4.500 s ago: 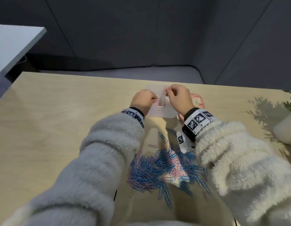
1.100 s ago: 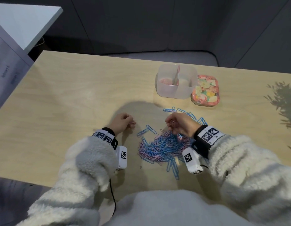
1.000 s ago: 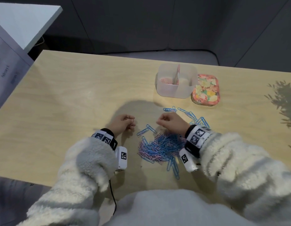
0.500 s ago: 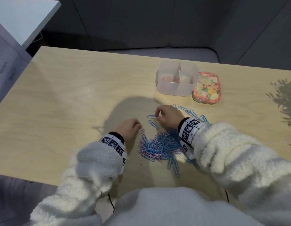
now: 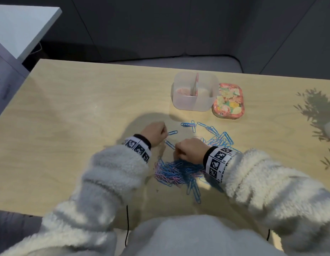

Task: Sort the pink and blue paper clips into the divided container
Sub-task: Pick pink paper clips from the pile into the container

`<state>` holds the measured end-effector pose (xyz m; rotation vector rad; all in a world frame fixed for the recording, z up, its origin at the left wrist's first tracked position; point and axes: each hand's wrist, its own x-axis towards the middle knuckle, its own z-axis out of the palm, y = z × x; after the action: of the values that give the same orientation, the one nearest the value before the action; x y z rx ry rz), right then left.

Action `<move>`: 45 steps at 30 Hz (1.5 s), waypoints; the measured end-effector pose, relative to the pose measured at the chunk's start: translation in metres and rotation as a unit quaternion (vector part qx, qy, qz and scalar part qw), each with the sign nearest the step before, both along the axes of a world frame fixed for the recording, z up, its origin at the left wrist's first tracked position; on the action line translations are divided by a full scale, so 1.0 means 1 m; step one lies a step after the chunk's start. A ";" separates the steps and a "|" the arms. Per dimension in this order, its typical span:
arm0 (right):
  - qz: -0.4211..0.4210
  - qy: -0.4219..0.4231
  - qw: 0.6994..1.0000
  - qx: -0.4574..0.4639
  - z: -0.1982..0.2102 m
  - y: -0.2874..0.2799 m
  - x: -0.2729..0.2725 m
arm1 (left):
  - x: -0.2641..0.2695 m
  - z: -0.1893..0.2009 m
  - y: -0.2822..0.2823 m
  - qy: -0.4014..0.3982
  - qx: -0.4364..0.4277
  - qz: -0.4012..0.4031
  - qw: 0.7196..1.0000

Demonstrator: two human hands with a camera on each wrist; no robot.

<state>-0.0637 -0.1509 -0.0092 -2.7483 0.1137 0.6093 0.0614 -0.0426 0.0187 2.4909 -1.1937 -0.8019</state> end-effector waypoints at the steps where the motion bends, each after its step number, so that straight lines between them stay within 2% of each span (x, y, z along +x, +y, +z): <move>1: -0.008 -0.005 1.000 0.013 0.001 -0.001 -0.002 | 0.005 0.010 -0.013 -0.013 -0.024 -0.005 1.000; 4: -0.089 -0.046 0.992 0.073 0.012 -0.011 -0.006 | 0.020 0.034 -0.057 -0.048 -0.097 0.006 0.994; 6: -0.159 -0.079 0.976 0.126 0.023 -0.025 -0.007 | 0.028 0.044 -0.082 -0.071 -0.121 0.010 0.990; 9: -0.216 -0.130 0.951 0.182 0.043 -0.053 -0.007 | 0.039 0.044 -0.110 -0.101 -0.124 0.004 0.987; 13: -0.245 -0.164 0.939 0.176 0.061 -0.086 0.006 | 0.047 0.032 -0.127 -0.111 -0.085 -0.004 0.990; 16: -0.272 -0.177 0.932 0.159 0.066 -0.102 0.030 | 0.048 0.030 -0.126 -0.100 -0.096 -0.007 0.990; 20: -0.294 -0.211 0.921 0.146 0.075 -0.105 0.076 | 0.038 0.029 -0.089 -0.100 -0.219 -0.032 0.970; 22: -0.294 -0.223 0.919 0.141 0.074 -0.102 0.099 | 0.027 0.024 -0.061 -0.101 -0.230 -0.033 0.967; 25: -0.264 -0.203 0.936 0.119 0.067 -0.093 0.117 | 0.010 0.008 -0.016 -0.056 -0.145 -0.035 0.987; 28: -0.218 -0.169 0.958 0.077 0.060 -0.086 0.116 | -0.002 -0.008 0.025 -0.033 -0.082 -0.049 0.995; 30: -0.199 -0.202 0.957 0.062 0.061 -0.081 0.108 | -0.008 -0.016 0.048 -0.009 -0.059 -0.043 0.997; 33: -0.190 -0.269 0.942 0.064 0.063 -0.058 0.082 | -0.018 -0.022 0.076 0.008 -0.060 -0.026 0.998; 35: -0.140 -0.219 0.960 0.101 0.054 -0.028 0.052 | -0.026 -0.024 0.088 0.025 -0.060 -0.019 0.998; 37: -0.041 -0.127 0.981 0.138 0.036 0.006 0.018 | -0.033 -0.025 0.095 0.042 -0.059 -0.024 0.997; 39: 0.057 -0.067 0.990 0.113 0.018 0.032 -0.006 | -0.040 -0.028 0.098 0.051 -0.064 -0.031 0.996; 41: 0.112 -0.054 0.990 0.060 0.001 0.043 -0.019 | -0.044 -0.032 0.099 0.042 -0.062 -0.037 0.997; 45: 0.103 -0.109 0.989 0.011 -0.012 0.032 -0.030 | -0.044 -0.036 0.098 0.042 -0.064 -0.004 0.997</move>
<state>-0.0941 -0.1189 -0.0210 -2.8039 -0.2287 0.3522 0.0175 0.0553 -0.0170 2.3280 -1.1894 -0.7981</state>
